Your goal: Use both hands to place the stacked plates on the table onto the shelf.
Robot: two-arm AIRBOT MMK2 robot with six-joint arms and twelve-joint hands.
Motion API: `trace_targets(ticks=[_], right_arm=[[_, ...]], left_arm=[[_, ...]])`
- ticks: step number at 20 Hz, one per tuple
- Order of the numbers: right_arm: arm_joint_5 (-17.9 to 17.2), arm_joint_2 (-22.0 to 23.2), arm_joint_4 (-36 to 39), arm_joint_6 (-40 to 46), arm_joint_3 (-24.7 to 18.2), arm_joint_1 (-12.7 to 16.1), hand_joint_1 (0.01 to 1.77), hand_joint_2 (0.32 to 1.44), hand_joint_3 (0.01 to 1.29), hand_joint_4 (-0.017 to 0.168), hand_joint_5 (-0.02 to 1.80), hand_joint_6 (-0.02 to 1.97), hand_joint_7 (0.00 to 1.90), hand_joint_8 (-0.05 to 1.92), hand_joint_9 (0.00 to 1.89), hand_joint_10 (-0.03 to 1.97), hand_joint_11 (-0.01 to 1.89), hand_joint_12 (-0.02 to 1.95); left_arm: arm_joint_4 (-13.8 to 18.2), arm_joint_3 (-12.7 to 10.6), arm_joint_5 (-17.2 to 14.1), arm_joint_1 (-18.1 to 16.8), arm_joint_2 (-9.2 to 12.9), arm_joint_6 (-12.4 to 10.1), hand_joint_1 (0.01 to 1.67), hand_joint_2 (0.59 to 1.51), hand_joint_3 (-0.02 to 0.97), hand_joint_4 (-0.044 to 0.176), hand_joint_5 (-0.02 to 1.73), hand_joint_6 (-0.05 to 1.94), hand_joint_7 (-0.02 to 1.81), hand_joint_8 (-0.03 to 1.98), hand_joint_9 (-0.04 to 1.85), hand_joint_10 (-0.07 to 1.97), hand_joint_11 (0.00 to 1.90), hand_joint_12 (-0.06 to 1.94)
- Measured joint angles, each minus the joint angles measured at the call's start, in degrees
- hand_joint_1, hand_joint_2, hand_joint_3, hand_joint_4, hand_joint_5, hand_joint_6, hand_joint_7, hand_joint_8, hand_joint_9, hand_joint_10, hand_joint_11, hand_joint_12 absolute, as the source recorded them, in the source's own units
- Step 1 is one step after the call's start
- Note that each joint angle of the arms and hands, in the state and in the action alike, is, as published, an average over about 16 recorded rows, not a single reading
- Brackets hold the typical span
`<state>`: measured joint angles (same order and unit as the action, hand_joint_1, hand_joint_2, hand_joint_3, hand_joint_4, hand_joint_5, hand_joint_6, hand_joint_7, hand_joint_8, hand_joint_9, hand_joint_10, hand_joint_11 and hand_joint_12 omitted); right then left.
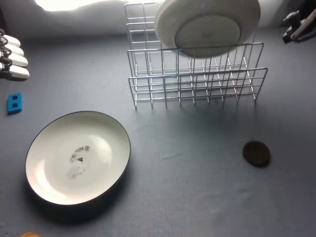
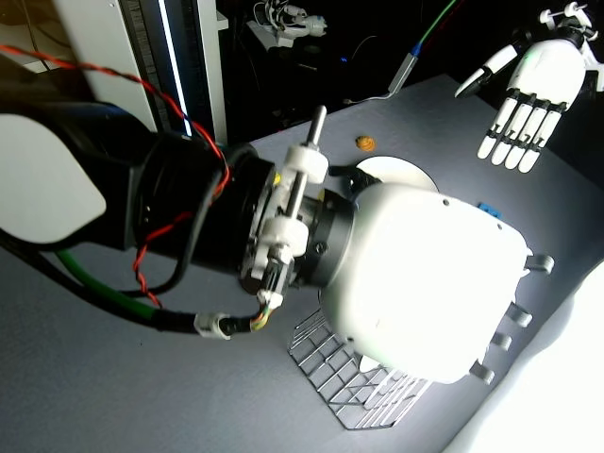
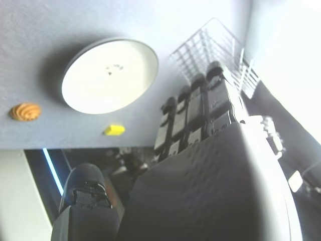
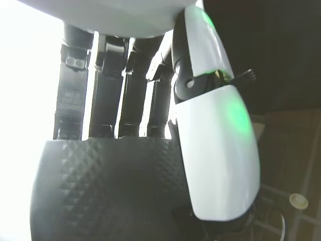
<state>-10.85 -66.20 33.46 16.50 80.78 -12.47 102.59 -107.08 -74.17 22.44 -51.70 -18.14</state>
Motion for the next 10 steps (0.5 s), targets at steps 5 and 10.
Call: trace_targets(ticks=[5, 10], right_arm=[[-0.4, -1.0, -0.1, 0.0, 2.0, -1.1, 1.24, 1.07, 0.01, 0.019, 1.01, 0.92, 1.15, 0.69, 1.32, 0.0, 0.92, 1.07], [-0.7, -1.3, 0.1, -0.2, 2.8, -1.2, 1.25, 1.06, 0.01, 0.018, 1.03, 0.88, 1.18, 0.64, 1.34, 0.0, 0.95, 1.01]], left_arm=[[0.1, 0.0, 0.0, 0.0, 0.0, 0.0, 0.02, 1.111, 0.011, 0.004, 0.02, 0.02, 0.02, -0.01, 0.02, 0.0, 0.02, -0.02], [0.3, 0.4, 0.0, 0.2, 0.0, 0.3, 0.02, 1.111, 0.011, 0.004, 0.02, 0.02, 0.02, -0.01, 0.02, 0.0, 0.02, -0.02]])
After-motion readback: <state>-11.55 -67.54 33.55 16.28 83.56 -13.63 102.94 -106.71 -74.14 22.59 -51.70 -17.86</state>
